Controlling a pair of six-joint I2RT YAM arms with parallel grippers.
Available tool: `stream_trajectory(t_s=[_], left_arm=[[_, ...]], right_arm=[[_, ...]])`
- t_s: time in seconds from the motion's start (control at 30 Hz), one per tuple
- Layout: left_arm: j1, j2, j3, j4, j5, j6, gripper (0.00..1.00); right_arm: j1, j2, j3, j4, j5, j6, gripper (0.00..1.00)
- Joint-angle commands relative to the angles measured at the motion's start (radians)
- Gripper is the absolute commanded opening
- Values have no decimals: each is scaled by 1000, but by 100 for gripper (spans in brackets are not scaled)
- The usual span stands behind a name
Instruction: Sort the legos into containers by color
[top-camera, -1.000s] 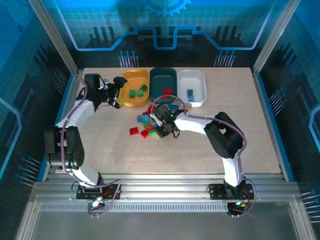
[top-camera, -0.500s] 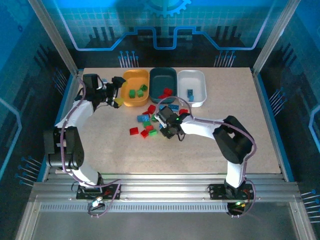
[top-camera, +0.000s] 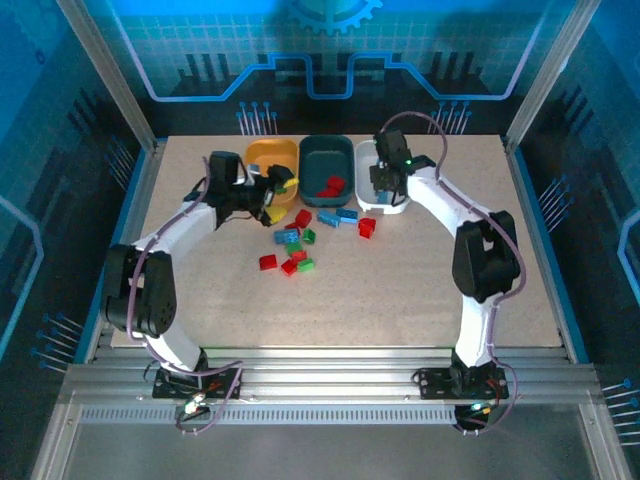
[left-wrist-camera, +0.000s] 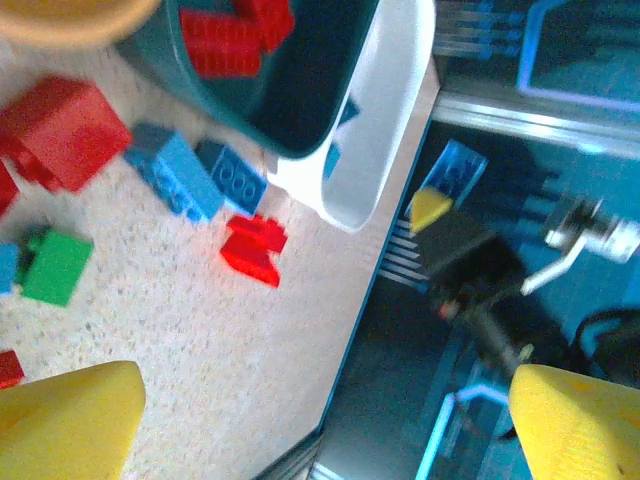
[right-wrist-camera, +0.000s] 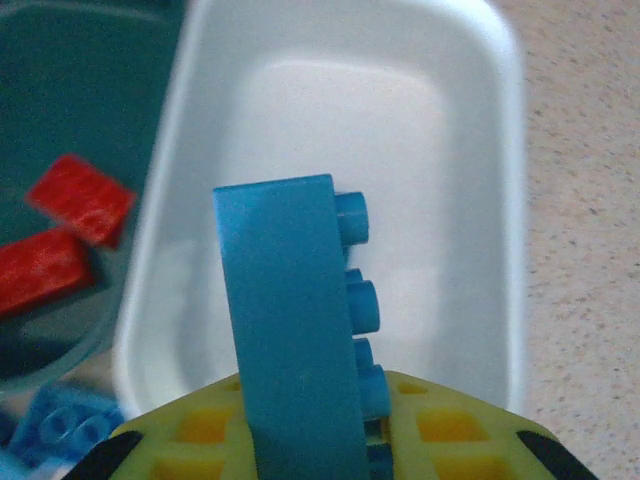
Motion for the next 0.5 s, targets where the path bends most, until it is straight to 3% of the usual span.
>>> stream_trajectory(t_s=[0.0,0.1,0.2,0.47], left_arm=[[-5,21,32,-35,31,35,95],[-5,23,41,-44,31,43,95],[-5,23,47,-52,34,52,95],[-27,20,76,-101,21,106,96]], right_arm=[[-32,83,94,-143,-41,23,25],[-57,116,154,-175,-56,23,32],[-61,75,144,-158,-58,20,56],[-27,-257,-132,-3,-58,51,61]])
